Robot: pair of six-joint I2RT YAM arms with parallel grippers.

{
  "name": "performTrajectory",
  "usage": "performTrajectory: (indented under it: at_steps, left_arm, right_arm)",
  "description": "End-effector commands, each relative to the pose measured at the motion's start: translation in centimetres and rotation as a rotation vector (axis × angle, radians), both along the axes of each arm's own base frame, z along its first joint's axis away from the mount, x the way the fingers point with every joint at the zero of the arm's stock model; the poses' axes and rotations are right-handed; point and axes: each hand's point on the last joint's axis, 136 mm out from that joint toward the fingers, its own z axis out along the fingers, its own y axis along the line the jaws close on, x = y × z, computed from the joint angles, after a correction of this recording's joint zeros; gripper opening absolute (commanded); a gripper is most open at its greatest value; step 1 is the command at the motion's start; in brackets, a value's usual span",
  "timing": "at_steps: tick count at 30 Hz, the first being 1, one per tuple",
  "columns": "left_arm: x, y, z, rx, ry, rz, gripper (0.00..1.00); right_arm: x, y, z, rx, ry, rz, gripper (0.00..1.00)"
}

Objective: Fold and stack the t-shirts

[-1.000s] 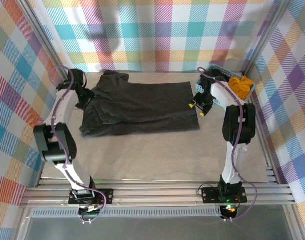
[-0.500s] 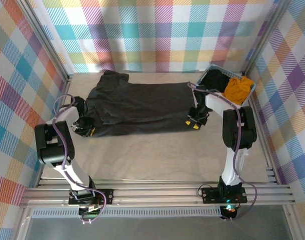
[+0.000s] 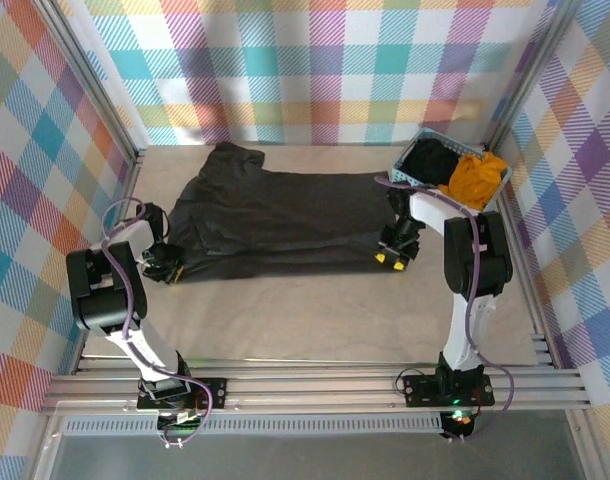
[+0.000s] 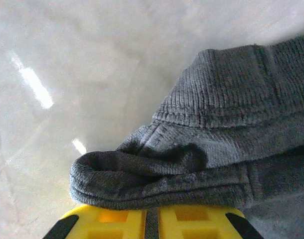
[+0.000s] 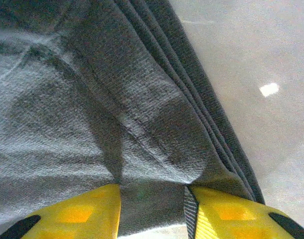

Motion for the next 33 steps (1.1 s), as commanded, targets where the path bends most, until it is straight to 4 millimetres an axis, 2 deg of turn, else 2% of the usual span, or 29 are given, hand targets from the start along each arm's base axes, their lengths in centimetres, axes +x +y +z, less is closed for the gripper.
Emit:
performTrajectory:
  at_steps: [1,4,7,9,11,14,15,17,19,23,26,30,33]
  left_arm:
    - [-5.6,-1.9,-1.3,-0.059,0.147,0.038,0.15]
    - [-8.5,-2.6,-1.4,-0.071,0.168,0.084,0.16]
    - [-10.4,-2.9,-1.1,-0.079,0.174,0.106,0.17]
    - [-11.0,-2.8,-0.6,-0.074,0.178,0.106,0.18]
    - [-10.8,-2.1,0.5,-0.04,0.156,0.102,0.22]
    - [-8.9,-1.3,3.2,0.01,0.069,0.098,0.38]
    - [-7.9,-1.2,4.2,0.027,0.035,0.089,0.4]
    - [-5.7,-2.0,6.3,0.039,-0.024,0.043,0.46]
    - [-3.9,-3.8,7.3,0.002,-0.089,0.036,0.51]
    - [-1.3,-8.9,6.4,-0.191,-0.188,0.122,0.58]
    - [-0.4,-11.1,5.3,-0.241,-0.169,0.152,0.59]
    - [-0.4,-11.4,4.1,-0.213,-0.091,0.157,0.59]
    - [0.4,-11.6,3.0,-0.219,-0.084,0.162,0.55]
  right_arm:
    - [-4.2,-2.2,0.7,-0.066,0.1,-0.018,0.4]
    - [-6.6,-2.4,1.0,-0.054,0.119,-0.042,0.41]
    - [-9.3,-2.6,1.1,-0.05,0.142,-0.082,0.41]
    - [-10.7,-3.0,1.3,-0.056,0.138,-0.107,0.41]
    - [-11.1,-3.2,2.0,-0.057,0.096,-0.129,0.41]
    - [-9.1,-3.0,4.3,-0.037,-0.074,-0.119,0.47]
    - [-8.1,-2.8,5.3,-0.026,-0.138,-0.103,0.49]
    - [-5.7,-1.7,7.7,0.03,-0.287,-0.059,0.57]
    - [-3.6,0.1,9.5,0.134,-0.398,-0.025,0.61]
    - [-1.2,3.4,11.0,0.293,-0.439,0.021,0.61]
    - [-0.1,4.5,11.5,0.327,-0.445,0.035,0.59]
    - [0.7,5.1,11.9,0.346,-0.448,0.031,0.59]
    - [0.8,5.2,11.9,0.349,-0.445,0.029,0.59]
